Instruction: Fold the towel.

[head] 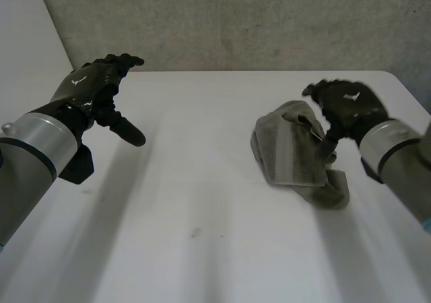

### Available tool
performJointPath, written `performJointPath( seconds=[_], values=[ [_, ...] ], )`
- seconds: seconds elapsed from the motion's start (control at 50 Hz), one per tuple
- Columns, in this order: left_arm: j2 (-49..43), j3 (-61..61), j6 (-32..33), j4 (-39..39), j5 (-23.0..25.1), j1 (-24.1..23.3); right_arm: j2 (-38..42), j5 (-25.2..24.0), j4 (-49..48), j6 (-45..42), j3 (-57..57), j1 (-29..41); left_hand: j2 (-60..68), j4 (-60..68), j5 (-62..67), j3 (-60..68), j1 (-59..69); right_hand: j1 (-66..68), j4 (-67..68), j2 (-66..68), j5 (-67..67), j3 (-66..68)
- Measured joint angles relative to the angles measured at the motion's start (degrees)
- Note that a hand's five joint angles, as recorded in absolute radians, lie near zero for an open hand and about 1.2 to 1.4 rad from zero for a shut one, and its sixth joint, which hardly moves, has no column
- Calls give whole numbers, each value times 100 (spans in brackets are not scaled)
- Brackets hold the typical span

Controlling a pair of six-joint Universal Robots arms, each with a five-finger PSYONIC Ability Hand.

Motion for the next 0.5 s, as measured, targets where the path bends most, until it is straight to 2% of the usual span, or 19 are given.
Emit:
performJointPath(
  seconds=[0.08, 0.18, 0.24, 0.3, 0.36, 0.38, 0.4, 0.42, 0.5],
  values=[
    [-7, -1, 0, 1, 0, -3, 470, 8, -176, -276, 21, 127, 0, 0, 0, 0, 0, 0, 0, -5, 0, 0],
    [-27, -4, 0, 15, 0, -5, 1127, 25, -886, -578, 228, 282, 0, 0, 0, 0, 0, 86, 2, 5, 22, 22],
    [-39, -10, 3, 36, 0, -9, 1357, 23, -1397, -720, 382, 323, 0, 0, 0, 0, 0, 695, 494, 450, 699, 529],
    [-54, -32, 12, 82, 0, -11, 1616, 31, -2074, -943, 530, 358, 0, 0, 0, 0, 0, 2011, 1723, 1791, 1942, 1851],
    [-68, -61, 21, 160, -2, -16, 1876, 64, -2869, -1299, 635, 393, 0, 0, 0, 0, 0, 4581, 4387, 4444, 4559, 4417],
    [-70, -65, 22, 172, -3, -16, 1911, 70, -3003, -1367, 650, 398, 0, 0, 0, 0, 0, 5004, 4719, 4883, 4885, 4834],
    [-76, -73, 24, 199, -4, -17, 1966, 78, -3234, -1490, 676, 407, 0, 0, 0, 0, 0, 5795, 5615, 5724, 5757, 5602],
    [-81, -80, 25, 222, -5, -19, 2009, 86, -3469, -1619, 701, 416, 0, 0, 0, 0, 0, 6148, 6055, 6033, 6185, 6068],
    [-96, -93, 24, 268, -6, -21, 1905, 103, -3915, -1854, 762, 465, 0, 0, 0, 0, 0, 6230, 6194, 6054, 6292, 6222]
  ],
)
